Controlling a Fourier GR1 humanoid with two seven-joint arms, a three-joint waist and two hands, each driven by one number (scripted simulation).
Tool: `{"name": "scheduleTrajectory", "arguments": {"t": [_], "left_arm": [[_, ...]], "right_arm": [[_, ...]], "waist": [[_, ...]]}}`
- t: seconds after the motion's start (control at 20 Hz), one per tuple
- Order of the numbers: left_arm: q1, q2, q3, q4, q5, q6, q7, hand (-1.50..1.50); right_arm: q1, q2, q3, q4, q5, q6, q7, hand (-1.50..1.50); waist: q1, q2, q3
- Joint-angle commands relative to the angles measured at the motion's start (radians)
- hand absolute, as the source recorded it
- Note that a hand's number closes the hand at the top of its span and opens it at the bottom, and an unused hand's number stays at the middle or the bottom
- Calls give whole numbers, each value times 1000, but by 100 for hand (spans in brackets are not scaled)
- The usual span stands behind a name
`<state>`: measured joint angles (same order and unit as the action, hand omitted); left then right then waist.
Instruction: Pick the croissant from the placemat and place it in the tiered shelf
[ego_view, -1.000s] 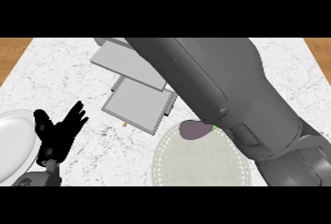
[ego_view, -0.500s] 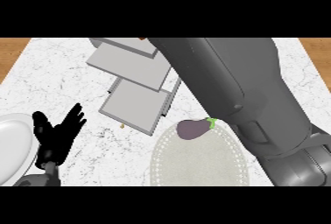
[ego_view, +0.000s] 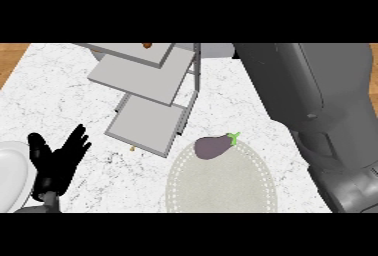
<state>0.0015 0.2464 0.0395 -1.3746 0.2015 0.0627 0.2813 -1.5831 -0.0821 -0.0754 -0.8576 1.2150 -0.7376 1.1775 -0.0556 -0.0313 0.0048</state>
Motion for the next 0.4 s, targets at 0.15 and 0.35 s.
{"name": "scheduleTrajectory", "arguments": {"t": [0.15, 0.35], "left_arm": [[44, -11, 15, 8, 9, 8, -7, 0], [49, -4, 24, 6, 12, 3, -10, 0]], "right_arm": [[120, 25, -71, -291, 53, 78, 193, -150], [170, 38, -89, -484, 44, 202, 191, -150]], "waist": [[-36, -12, -1], [-42, -13, -1]]}}
